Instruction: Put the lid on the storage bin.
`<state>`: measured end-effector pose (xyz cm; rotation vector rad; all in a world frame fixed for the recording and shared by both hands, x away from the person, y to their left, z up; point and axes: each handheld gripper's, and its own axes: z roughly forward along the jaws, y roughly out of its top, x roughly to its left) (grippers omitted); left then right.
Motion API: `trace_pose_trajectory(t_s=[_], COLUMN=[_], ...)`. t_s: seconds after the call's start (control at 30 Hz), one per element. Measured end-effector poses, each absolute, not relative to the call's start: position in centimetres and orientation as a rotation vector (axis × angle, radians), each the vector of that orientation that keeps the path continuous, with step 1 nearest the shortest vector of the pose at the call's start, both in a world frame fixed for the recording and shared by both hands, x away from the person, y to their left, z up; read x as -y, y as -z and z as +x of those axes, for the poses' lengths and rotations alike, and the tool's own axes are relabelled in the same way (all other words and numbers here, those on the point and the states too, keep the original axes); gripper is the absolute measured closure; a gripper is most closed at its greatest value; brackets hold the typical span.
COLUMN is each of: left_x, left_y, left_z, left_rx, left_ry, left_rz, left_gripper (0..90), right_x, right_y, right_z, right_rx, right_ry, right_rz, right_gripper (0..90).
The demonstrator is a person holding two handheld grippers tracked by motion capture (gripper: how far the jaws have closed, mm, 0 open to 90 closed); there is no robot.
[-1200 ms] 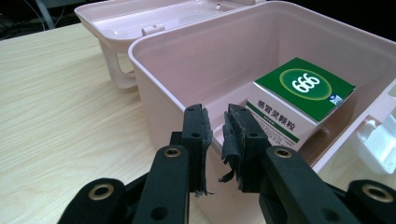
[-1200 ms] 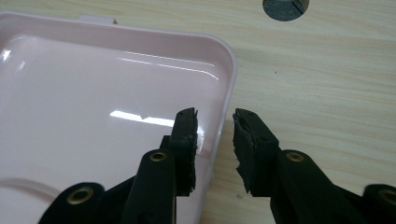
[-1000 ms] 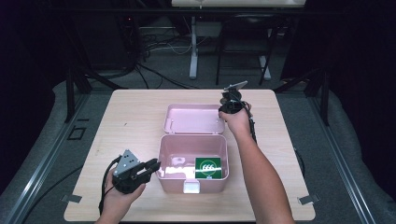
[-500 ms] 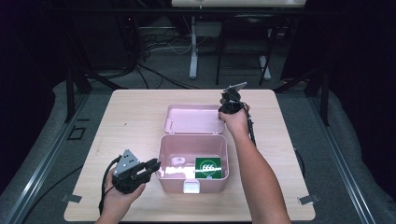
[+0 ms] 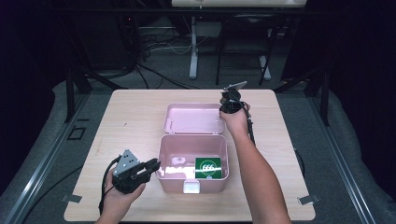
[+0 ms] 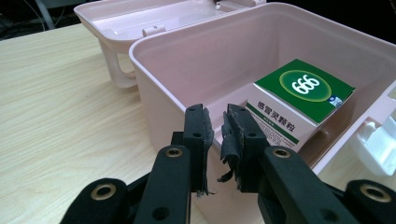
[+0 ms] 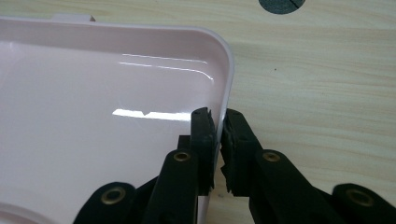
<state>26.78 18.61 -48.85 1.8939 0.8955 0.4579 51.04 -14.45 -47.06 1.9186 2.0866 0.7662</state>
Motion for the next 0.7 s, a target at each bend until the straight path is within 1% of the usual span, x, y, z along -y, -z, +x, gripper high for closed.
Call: trace_pose_trajectory(t_s=[0.4, 0.7], left_x=[-18.5, -18.5], left_y=[48.9, 48.9], left_z=[26.7, 26.8], left_rx=[-0.896, -0.899], left_ry=[-0.460, -0.461], left_rz=[1.892, 1.890], left_gripper=[78.6, 78.8], right_x=[14.4, 14.6], right_y=[46.3, 45.0], right_z=[50.6, 49.9], right_rx=[-2.067, -2.036], right_ry=[-0.795, -0.848], right_rz=[1.881, 1.832], right_gripper=[84.6, 85.2])
